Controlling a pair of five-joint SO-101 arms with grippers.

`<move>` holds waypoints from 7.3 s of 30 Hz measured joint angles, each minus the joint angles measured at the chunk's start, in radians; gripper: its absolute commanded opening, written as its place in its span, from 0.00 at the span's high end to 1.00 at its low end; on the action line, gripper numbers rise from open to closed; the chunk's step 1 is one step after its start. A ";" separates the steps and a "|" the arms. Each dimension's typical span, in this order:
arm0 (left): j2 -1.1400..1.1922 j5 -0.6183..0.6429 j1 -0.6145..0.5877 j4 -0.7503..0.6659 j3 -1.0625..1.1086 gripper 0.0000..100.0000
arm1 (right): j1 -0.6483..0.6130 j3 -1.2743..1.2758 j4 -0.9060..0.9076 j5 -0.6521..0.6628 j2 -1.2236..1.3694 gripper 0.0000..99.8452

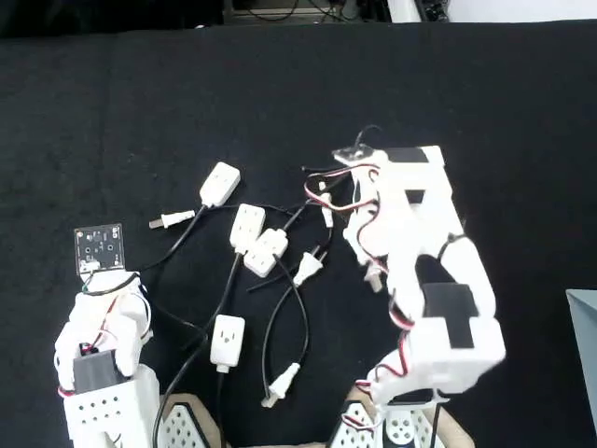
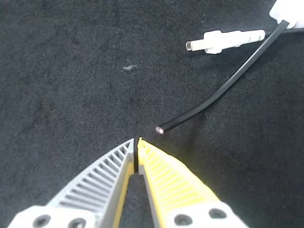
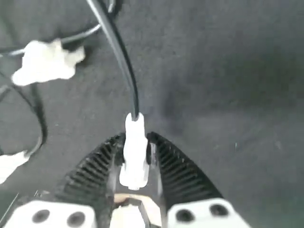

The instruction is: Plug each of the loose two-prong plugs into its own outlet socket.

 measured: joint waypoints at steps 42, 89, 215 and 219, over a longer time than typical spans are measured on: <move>-0.031 0.405 0.445 -0.445 -0.135 0.97 | -0.560 1.031 -0.717 -0.365 -1.531 0.99; -0.031 -0.029 0.968 -0.453 -0.167 0.97 | -0.632 1.069 -0.592 -0.250 -1.544 0.99; 0.904 -0.669 0.098 -0.078 -0.499 0.69 | -0.284 1.208 -0.767 -0.620 -1.544 0.99; 0.747 -0.626 0.081 -0.078 -0.439 0.69 | -0.284 1.209 -0.809 -0.620 -1.544 0.99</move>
